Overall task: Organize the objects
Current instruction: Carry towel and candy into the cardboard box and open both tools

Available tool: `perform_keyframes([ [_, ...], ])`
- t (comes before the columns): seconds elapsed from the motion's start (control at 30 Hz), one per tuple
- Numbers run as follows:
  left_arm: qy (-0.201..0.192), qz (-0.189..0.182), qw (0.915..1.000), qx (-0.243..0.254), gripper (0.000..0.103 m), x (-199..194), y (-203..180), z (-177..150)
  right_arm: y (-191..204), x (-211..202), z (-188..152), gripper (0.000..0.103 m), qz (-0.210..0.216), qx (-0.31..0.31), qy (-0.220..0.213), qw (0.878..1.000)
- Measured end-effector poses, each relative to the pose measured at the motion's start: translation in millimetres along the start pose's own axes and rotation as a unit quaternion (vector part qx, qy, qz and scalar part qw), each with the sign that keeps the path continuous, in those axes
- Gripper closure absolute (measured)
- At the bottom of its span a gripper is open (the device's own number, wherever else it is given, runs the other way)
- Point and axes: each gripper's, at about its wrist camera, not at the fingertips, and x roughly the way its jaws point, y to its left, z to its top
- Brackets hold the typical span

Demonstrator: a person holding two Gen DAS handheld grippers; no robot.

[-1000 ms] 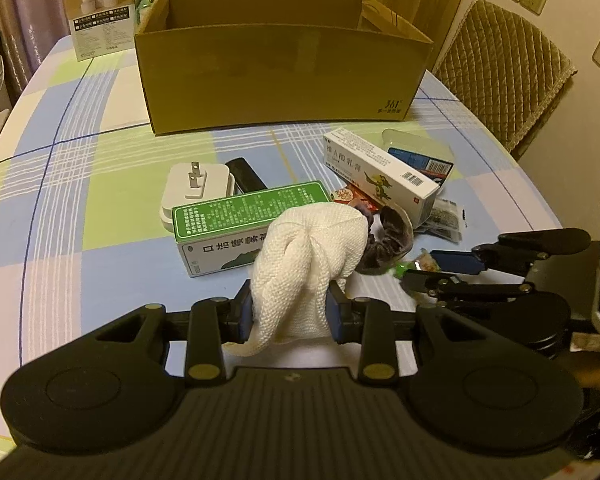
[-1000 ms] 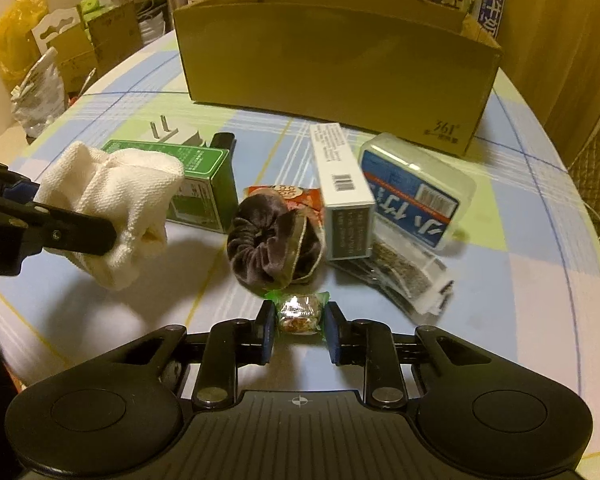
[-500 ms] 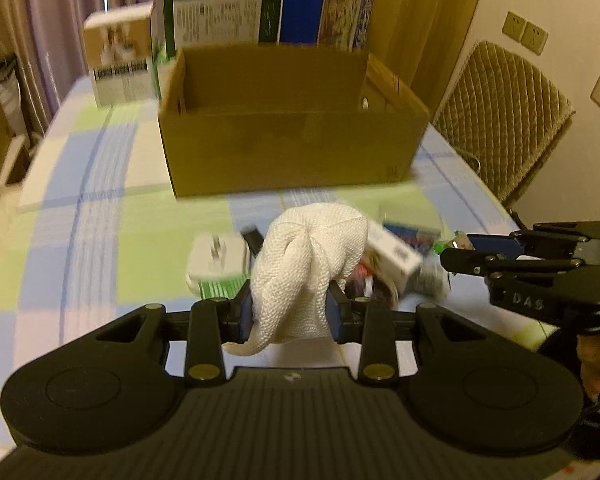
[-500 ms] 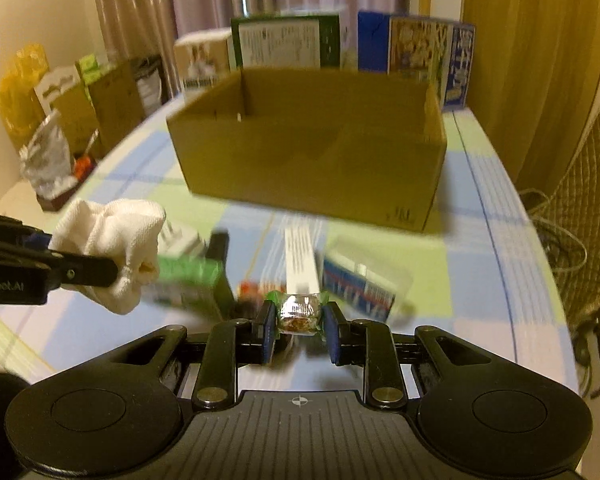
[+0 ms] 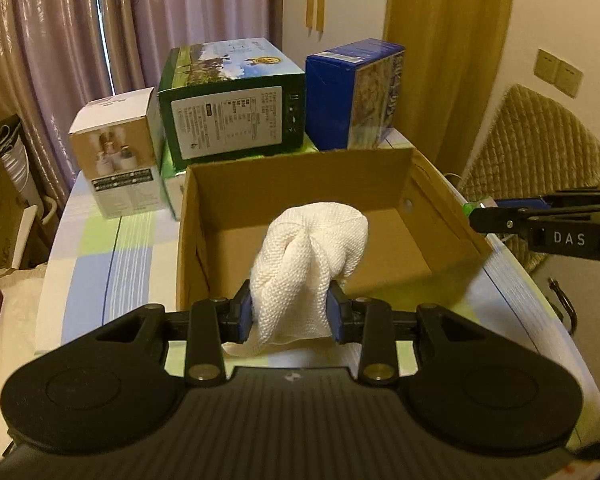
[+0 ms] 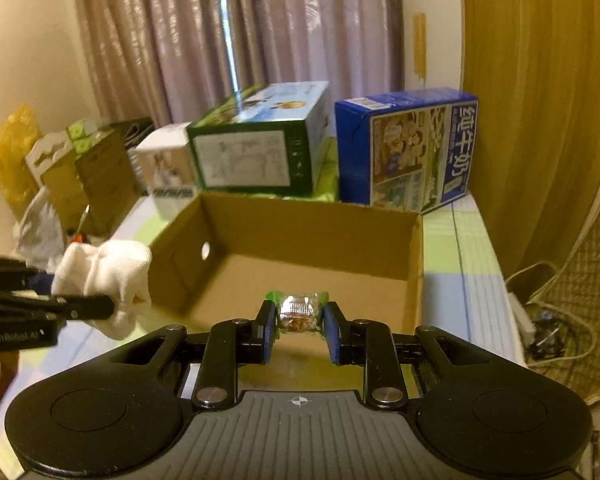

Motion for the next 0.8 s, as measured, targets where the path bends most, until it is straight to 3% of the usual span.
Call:
perform_keyframes([
  [0.27, 0.009, 0.007, 0.9999, -0.003, 0.070, 62.7, 5.1, 19.8, -18.1, 56.8, 11.7, 0.080, -0.012, -0.003, 0.016, 1.000],
  [0.37, -0.003, 0.008, 0.9999, -0.010, 0.060, 77.4, 6.4, 22.7, -23.7, 73.2, 10.0, 0.079, -0.012, 0.001, 0.015, 1.000],
  [0.4, -0.006, 0.013, 0.9998, -0.011, 0.055, 81.0, 7.0, 23.8, -26.0, 78.1, 9.2, 0.076, -0.008, 0.002, 0.017, 1.000],
  [0.53, -0.012, 0.017, 0.9997, -0.009, 0.055, 80.6, 8.5, 24.9, -35.7, 81.4, 7.7, 0.042, -0.005, 0.015, 0.009, 1.000],
  [0.8, -0.023, 0.028, 0.9992, -0.018, 0.044, 46.9, 16.5, 12.9, -39.6, 52.5, -0.9, 0.039, -0.006, 0.029, -0.001, 1.000],
])
